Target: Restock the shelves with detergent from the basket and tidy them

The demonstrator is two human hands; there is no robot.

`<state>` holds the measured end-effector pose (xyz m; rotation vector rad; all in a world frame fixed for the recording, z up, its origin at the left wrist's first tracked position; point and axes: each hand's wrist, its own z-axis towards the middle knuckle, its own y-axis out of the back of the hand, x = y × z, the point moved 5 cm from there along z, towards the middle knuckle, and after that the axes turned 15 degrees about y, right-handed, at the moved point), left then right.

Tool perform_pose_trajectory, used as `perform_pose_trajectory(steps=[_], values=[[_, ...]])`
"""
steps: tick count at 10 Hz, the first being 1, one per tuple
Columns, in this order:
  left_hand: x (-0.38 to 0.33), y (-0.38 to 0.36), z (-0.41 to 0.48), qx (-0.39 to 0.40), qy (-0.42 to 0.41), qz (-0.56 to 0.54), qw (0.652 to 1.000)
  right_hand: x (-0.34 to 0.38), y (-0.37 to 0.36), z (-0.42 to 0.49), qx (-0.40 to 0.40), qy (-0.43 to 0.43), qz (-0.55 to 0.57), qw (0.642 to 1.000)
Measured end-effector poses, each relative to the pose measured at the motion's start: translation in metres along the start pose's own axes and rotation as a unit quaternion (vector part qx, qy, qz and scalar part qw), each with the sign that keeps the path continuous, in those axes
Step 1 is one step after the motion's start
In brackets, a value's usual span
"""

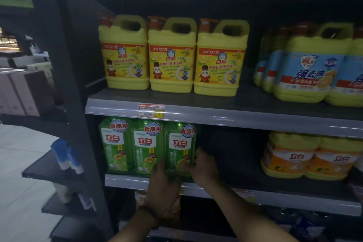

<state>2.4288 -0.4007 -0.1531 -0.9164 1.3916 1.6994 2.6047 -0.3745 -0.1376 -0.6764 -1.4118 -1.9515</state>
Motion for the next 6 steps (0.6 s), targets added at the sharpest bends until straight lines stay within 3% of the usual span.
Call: perform_pose_trajectory(steps=[3, 5, 6], values=[[0.003, 0.001, 0.015, 0.044, 0.017, 0.004, 0.999, 0.007, -0.006, 0.005, 0.002, -0.023, -0.063, 0.998], [0.0, 0.011, 0.016, 0.097, 0.016, 0.061, 0.993, 0.019, 0.012, -0.005, 0.073, 0.004, -0.009, 0.997], [-0.012, 0.024, 0.005, 0.102, -0.002, 0.089, 0.991, 0.038, 0.041, -0.022, 0.093, 0.037, -0.044, 0.994]])
